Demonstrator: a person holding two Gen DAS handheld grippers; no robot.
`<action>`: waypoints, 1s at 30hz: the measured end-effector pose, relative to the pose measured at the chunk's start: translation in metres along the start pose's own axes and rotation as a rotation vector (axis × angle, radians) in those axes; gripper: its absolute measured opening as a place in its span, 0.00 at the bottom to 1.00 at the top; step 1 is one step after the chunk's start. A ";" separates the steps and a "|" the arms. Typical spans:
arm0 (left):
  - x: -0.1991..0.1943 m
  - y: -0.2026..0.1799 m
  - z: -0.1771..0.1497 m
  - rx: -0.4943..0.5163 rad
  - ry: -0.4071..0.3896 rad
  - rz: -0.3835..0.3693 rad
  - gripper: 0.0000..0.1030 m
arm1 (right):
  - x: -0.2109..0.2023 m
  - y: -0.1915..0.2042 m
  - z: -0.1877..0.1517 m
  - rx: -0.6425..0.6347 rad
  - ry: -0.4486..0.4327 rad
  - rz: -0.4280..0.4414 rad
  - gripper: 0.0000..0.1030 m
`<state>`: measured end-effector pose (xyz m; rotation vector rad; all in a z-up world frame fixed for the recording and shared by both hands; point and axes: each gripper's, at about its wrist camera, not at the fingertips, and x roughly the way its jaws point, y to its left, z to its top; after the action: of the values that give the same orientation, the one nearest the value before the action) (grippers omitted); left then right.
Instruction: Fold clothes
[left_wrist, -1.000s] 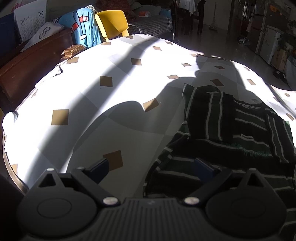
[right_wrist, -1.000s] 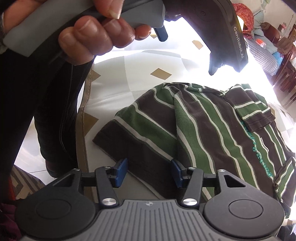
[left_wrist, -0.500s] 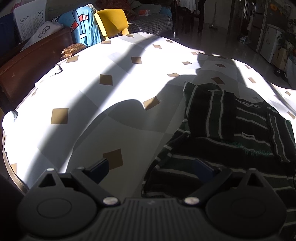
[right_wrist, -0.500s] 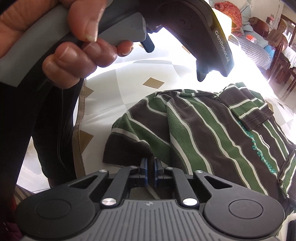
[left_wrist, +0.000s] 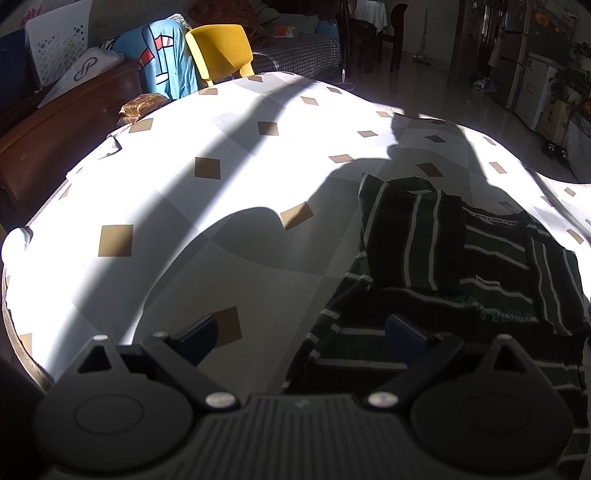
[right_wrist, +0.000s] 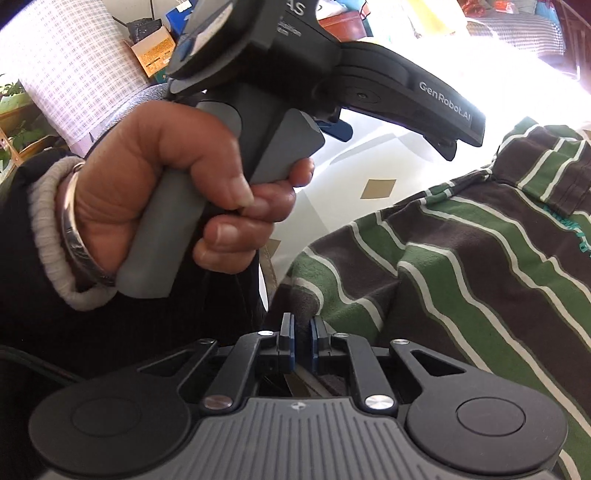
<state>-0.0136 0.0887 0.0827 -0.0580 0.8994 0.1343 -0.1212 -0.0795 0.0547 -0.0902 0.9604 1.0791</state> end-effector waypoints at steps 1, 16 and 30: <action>0.001 -0.001 0.000 0.004 0.004 -0.001 0.95 | -0.003 0.000 0.001 0.010 -0.007 0.008 0.18; 0.020 -0.042 -0.013 0.132 0.078 -0.038 0.95 | -0.041 -0.042 -0.011 0.128 -0.040 -0.457 0.31; 0.049 -0.072 -0.027 0.217 0.157 -0.022 0.95 | -0.073 -0.115 -0.042 0.502 -0.060 -0.794 0.34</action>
<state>0.0053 0.0193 0.0272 0.1249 1.0648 0.0112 -0.0670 -0.2105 0.0368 -0.0193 0.9871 0.1011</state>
